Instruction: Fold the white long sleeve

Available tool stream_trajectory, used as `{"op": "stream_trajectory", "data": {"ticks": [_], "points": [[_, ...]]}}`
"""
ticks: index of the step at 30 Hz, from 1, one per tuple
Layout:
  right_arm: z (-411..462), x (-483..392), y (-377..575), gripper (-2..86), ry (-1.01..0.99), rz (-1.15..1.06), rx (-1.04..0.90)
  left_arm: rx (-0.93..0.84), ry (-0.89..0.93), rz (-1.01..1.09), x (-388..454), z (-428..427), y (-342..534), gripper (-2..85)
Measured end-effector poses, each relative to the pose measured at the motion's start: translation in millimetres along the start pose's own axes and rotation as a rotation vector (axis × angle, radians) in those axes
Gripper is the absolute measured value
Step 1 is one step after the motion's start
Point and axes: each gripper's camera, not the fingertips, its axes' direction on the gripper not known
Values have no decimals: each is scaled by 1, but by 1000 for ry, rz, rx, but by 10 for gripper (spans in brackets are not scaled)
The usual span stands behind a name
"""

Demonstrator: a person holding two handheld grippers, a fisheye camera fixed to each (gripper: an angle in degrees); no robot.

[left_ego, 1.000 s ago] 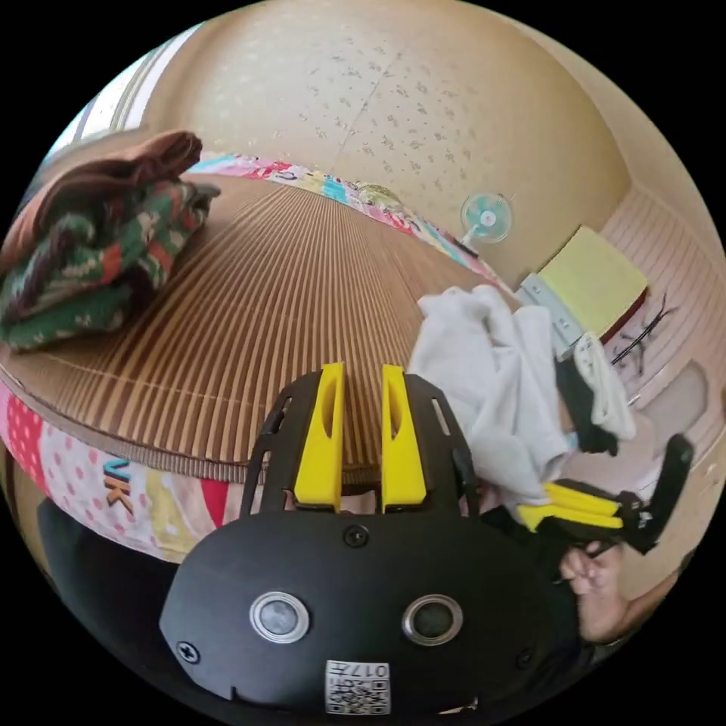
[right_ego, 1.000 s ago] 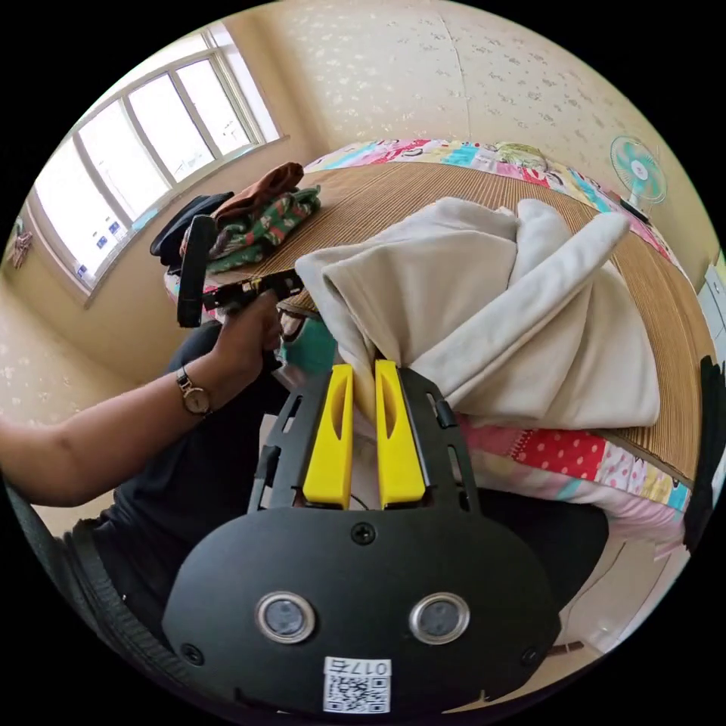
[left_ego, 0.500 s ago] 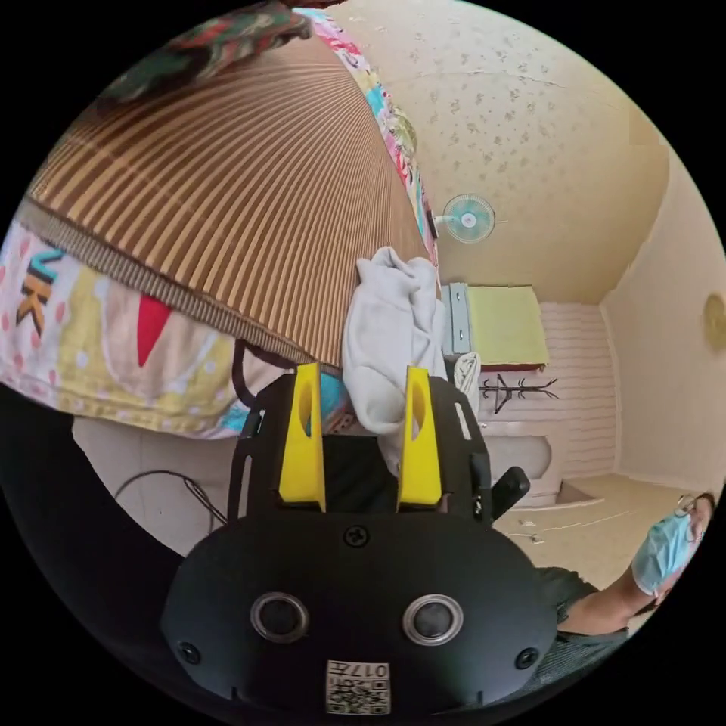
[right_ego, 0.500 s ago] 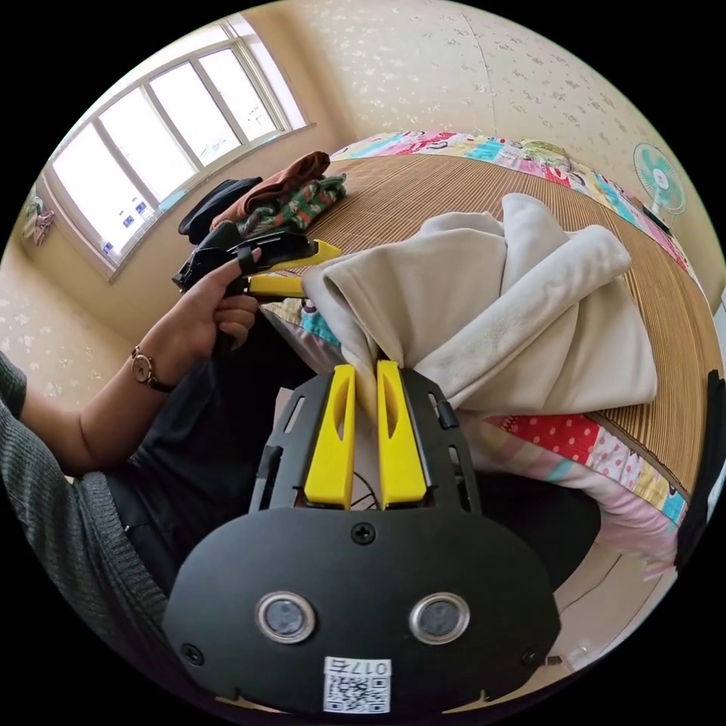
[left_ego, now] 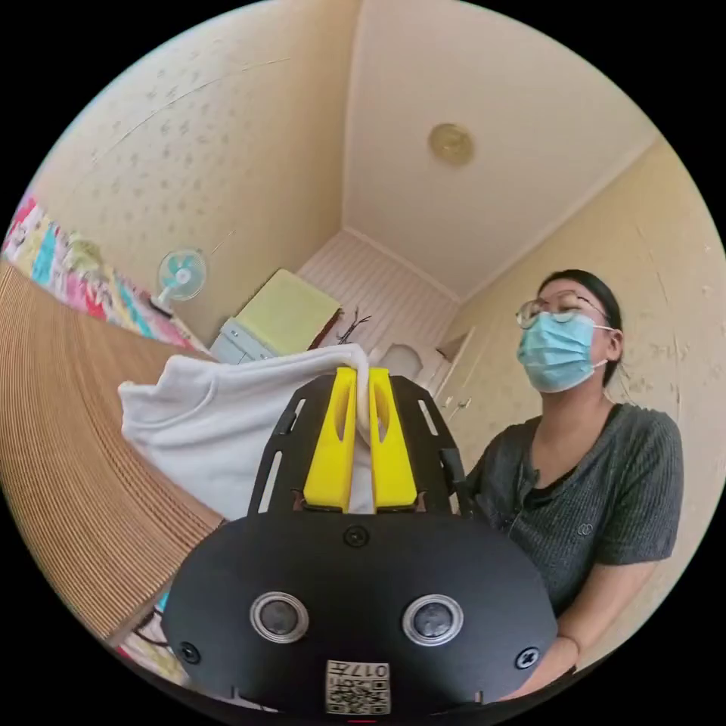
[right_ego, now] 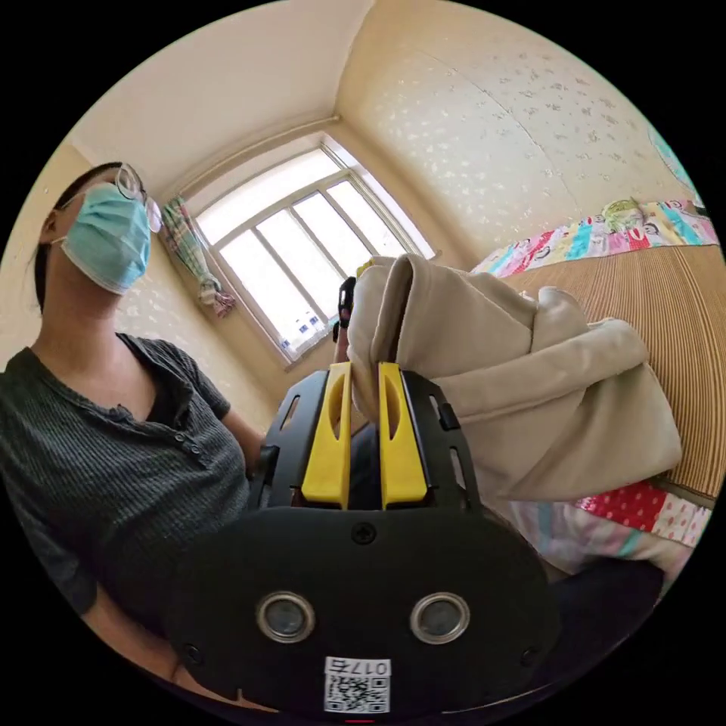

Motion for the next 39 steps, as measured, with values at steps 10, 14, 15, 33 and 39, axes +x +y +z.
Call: {"op": "stream_trajectory", "data": {"ticks": [10, 14, 15, 33, 39], "points": [[-95, 8, 9, 37, 130, 92, 109, 240, 854, 361, 123, -19, -101, 4], [-95, 16, 8, 73, 128, 108, 120, 151, 1072, 403, 179, 20, -108, 7], [-90, 21, 5, 90, 119, 117, 103, 131, 1125, 405, 191, 31, -109, 7], [15, 71, -34, 168, -350, -53, -346, 141, 1275, 162, 193, 141, -93, 15], [-9, 67, -46, 43, -243, -49, -236, 57, 1034, 239, 202, 129, -110, 14]]}}
